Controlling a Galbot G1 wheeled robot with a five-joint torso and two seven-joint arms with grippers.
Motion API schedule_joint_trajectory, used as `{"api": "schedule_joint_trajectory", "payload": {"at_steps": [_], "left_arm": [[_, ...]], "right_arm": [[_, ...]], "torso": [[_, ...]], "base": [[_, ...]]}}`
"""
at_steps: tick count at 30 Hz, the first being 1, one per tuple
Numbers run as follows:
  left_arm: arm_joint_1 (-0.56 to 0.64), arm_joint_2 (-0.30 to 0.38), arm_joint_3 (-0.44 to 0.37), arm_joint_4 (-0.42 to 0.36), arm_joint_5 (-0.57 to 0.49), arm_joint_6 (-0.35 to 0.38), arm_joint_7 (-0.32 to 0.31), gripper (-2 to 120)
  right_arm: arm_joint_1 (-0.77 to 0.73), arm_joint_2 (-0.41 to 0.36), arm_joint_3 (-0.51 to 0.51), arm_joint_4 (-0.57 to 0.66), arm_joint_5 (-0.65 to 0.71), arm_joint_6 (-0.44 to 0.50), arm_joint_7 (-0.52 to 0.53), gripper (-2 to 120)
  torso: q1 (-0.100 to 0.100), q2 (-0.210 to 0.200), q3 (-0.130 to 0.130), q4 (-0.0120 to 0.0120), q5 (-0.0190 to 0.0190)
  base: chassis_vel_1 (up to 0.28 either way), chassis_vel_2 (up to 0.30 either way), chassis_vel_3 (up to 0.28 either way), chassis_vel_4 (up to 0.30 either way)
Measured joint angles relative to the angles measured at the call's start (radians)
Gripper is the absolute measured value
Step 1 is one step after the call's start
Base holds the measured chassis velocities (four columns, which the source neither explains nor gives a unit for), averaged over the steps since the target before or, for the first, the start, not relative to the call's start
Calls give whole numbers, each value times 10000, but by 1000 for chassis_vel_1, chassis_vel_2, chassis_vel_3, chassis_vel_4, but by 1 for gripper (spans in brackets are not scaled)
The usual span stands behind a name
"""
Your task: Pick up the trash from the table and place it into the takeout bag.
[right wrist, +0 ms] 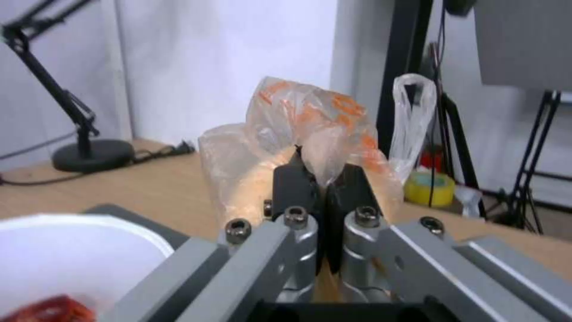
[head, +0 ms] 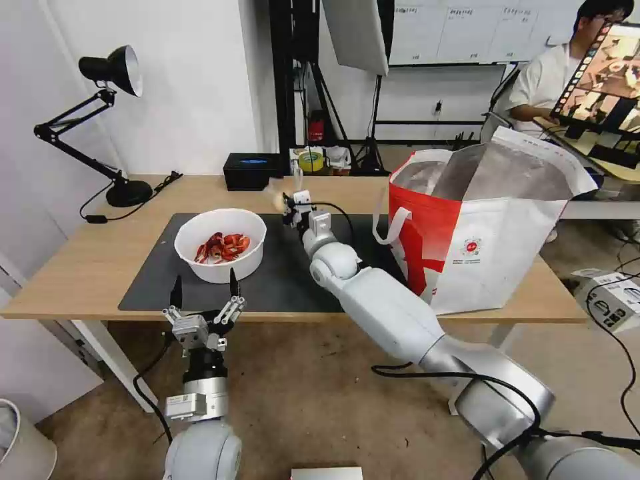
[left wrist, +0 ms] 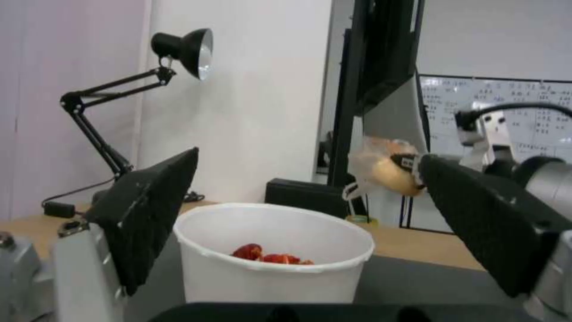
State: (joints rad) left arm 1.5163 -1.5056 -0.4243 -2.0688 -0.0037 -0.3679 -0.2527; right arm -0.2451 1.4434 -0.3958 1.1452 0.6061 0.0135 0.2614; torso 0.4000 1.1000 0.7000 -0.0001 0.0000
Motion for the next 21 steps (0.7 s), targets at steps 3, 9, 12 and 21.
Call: {"api": "schedule_joint_trajectory", "payload": {"at_steps": [3, 9, 12, 21], "left_arm": [[18, 37, -4, -48, -9, 3, 0, 100], [59, 120, -62, -117, -38, 7, -1, 100], [95, 154, -93, -153, -51, 9, -2, 100], [137, 184, -146, -184, -61, 10, -6, 100]], "right_arm": [[89, -173, -156, 499, 85, -36, 106, 0], [170, -397, -251, 1385, 149, -146, 259, 0], [188, -492, -246, 1841, 160, -159, 332, 0], [242, -1076, -165, 3077, 182, -183, 382, 0]], "torso": [[0, 0, 0, 1, 0], [0, 0, 0, 0, 0], [-1, 0, 0, 1, 0], [-1, 0, 0, 1, 1]], "base": [[0, 0, 0, 0], [0, 0, 0, 0], [0, 0, 0, 0], [0, 0, 0, 0]]}}
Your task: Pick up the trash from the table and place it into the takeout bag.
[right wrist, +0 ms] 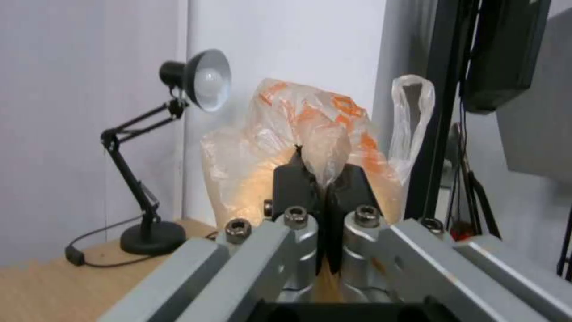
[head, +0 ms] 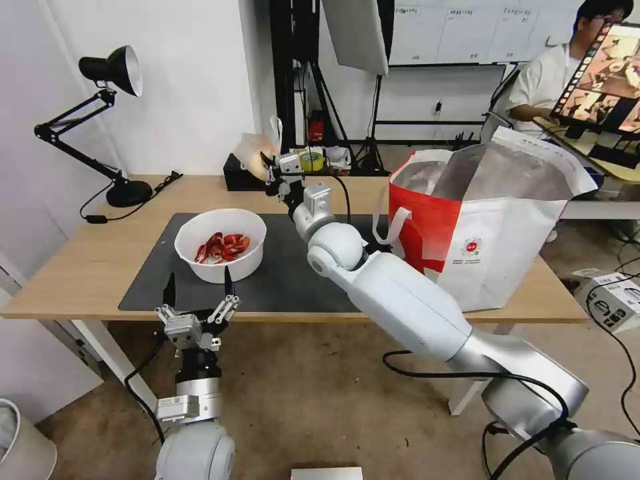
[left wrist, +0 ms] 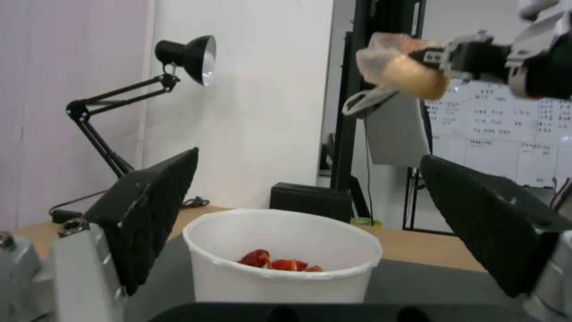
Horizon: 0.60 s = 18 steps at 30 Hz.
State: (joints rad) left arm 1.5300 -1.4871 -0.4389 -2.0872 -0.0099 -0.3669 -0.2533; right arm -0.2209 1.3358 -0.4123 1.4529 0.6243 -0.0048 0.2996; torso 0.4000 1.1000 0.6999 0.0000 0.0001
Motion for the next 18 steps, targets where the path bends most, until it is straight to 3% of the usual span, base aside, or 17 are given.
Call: {"api": "schedule_joint_trajectory", "payload": {"at_steps": [8, 14, 18], "left_arm": [[1, -8, 5, 0, 0, 4, -1, 100], [-10, 5, 32, -63, 23, 53, -1, 100], [31, 30, 30, -122, 31, 80, -1, 100]], "right_arm": [[0, -335, 138, 510, 7, -10, 6, 0], [-21, -815, 886, 1694, -18, -233, 113, 0], [-138, -1218, 1446, 2627, -19, -840, 725, 0]], "torso": [[0, 0, 0, 0, 0], [0, 0, 0, -1, 0], [0, 0, 0, -1, 1]], "base": [[0, 0, 0, 0], [0, 0, 0, 0], [0, 0, 0, 0]]}}
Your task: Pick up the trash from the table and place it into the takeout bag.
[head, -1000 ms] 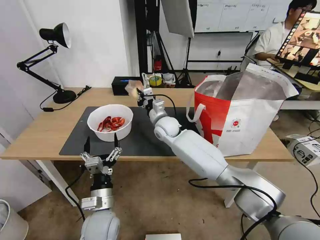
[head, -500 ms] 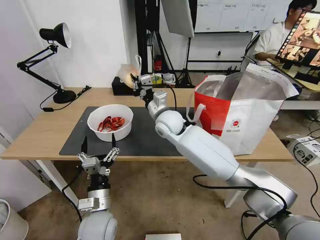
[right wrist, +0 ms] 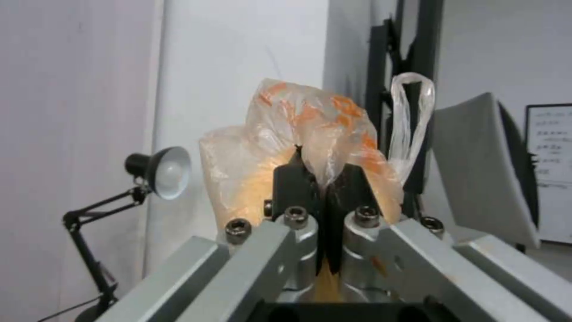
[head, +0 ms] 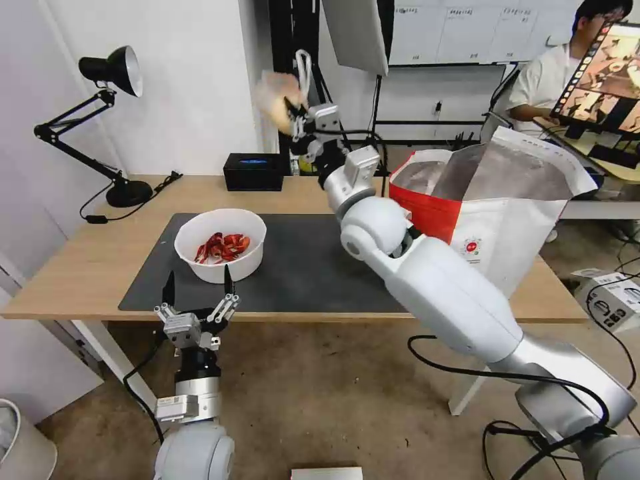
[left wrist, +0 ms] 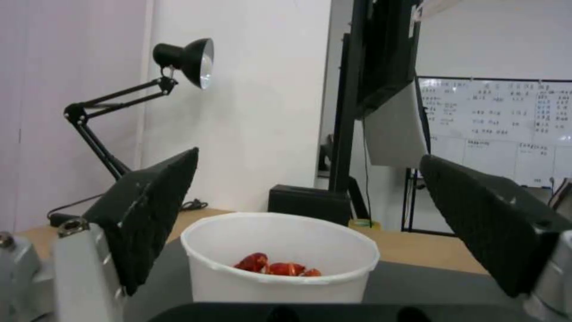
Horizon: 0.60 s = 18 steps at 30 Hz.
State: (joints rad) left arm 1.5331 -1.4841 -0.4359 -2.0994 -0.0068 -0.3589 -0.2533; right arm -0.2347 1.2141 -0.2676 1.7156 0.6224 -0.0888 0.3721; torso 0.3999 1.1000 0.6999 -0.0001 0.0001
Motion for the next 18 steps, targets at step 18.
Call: {"api": "schedule_joint_trajectory", "payload": {"at_steps": [18], "left_arm": [[5, -90, 243, -6, 156, 4, 0, 100]], "right_arm": [[-84, -933, 1412, 1191, 630, -2043, 1924, 0]], "torso": [[0, 0, 0, 0, 0]], "base": [[0, 0, 0, 0]]}}
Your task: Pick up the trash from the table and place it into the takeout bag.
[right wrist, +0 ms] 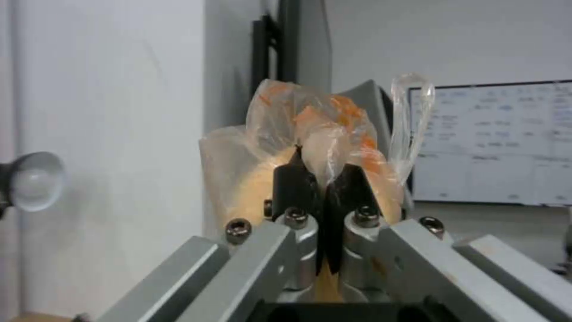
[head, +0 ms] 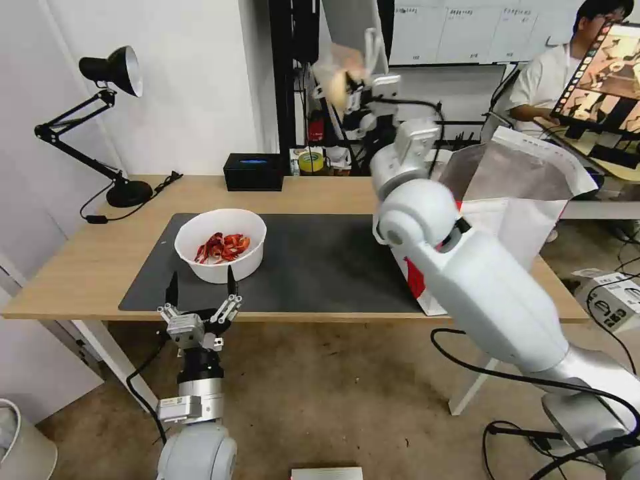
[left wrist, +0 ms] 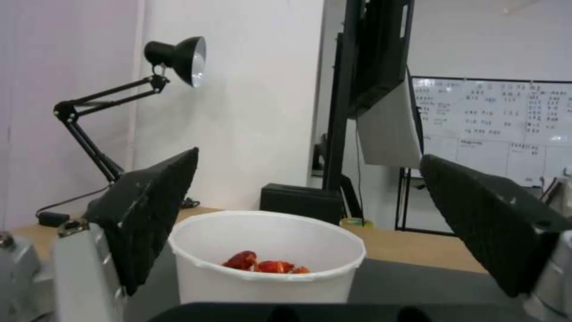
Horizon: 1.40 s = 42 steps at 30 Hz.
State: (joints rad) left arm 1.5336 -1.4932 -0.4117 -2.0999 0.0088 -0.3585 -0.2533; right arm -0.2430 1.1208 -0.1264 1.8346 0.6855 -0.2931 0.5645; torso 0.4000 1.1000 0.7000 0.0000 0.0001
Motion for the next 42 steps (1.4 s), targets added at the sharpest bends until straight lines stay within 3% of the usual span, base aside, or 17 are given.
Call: {"api": "schedule_joint_trajectory", "payload": {"at_steps": [21, 24, 33, 42], "left_arm": [[175, -105, 276, -189, 307, 28, 6, 100], [227, -135, 382, -229, 402, 28, 8, 100], [350, -210, 592, -363, 604, 39, 12, 100], [458, -297, 716, -438, 736, 38, 14, 100]], "right_arm": [[-1009, -1276, 1313, 1218, 1445, -2312, 2048, 0], [-1420, -1773, 1667, 1761, 1806, -2643, 2434, 0], [-2303, -2522, 2192, 2349, 2587, -2969, 3115, 0], [-2593, -2339, 2199, 2216, 3281, -2992, 3552, 0]], "torso": [[0, 0, 0, 1, 0], [0, 0, 0, 1, 0], [0, 0, -1, -1, 1], [0, 0, 1, 1, -1]], "base": [[0, 0, 0, 0], [0, 0, 0, 0], [0, 0, 0, 0], [0, 0, 0, 0]]}}
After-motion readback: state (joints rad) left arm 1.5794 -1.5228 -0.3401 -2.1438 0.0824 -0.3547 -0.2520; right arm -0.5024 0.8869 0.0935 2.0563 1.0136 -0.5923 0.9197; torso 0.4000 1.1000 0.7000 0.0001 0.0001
